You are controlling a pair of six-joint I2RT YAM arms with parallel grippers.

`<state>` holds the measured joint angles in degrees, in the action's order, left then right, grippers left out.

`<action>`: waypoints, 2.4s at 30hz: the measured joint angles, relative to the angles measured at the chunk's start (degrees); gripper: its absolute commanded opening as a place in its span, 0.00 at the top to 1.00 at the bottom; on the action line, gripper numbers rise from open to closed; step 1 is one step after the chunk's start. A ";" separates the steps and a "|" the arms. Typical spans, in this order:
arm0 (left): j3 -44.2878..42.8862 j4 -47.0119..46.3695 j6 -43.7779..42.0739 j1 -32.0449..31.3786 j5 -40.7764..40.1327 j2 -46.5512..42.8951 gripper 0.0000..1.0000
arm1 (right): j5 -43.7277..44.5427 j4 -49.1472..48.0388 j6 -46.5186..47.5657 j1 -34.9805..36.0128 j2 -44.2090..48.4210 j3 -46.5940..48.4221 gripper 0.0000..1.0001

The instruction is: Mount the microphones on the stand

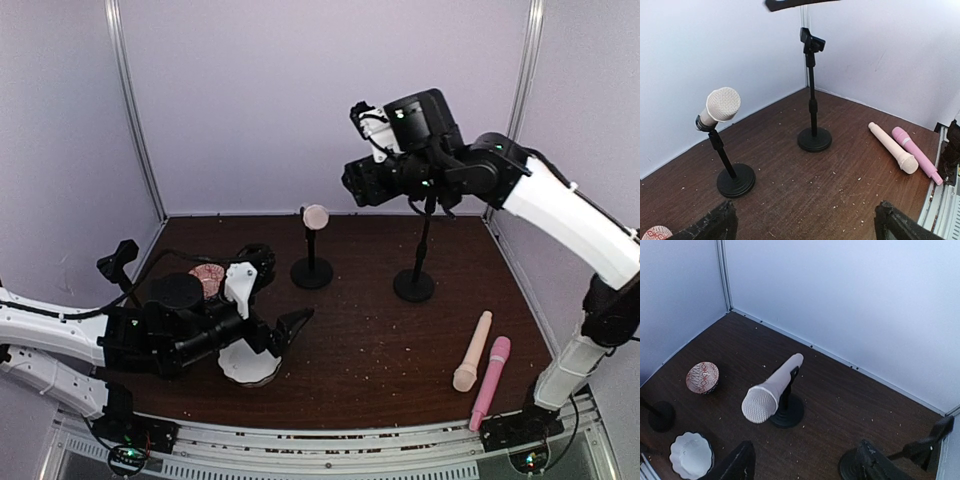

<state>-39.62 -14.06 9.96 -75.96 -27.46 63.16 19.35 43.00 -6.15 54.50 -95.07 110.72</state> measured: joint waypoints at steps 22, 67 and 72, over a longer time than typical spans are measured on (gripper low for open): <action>-10.03 5.46 -4.09 5.92 5.75 7.93 0.05 | -10.80 -30.21 -3.02 -19.26 33.46 -62.62 0.51; -9.20 5.55 -5.03 6.27 11.43 4.66 0.05 | -14.47 -74.36 2.75 -24.57 19.37 -69.00 0.97; -9.22 5.55 -5.27 6.27 11.91 4.70 0.05 | -14.43 -72.54 2.60 -24.57 20.06 -69.26 0.47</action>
<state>-48.84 -8.51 4.69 -69.69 -15.55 67.85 4.93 -29.54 -3.55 29.93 -75.00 41.45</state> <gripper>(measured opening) 0.950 0.363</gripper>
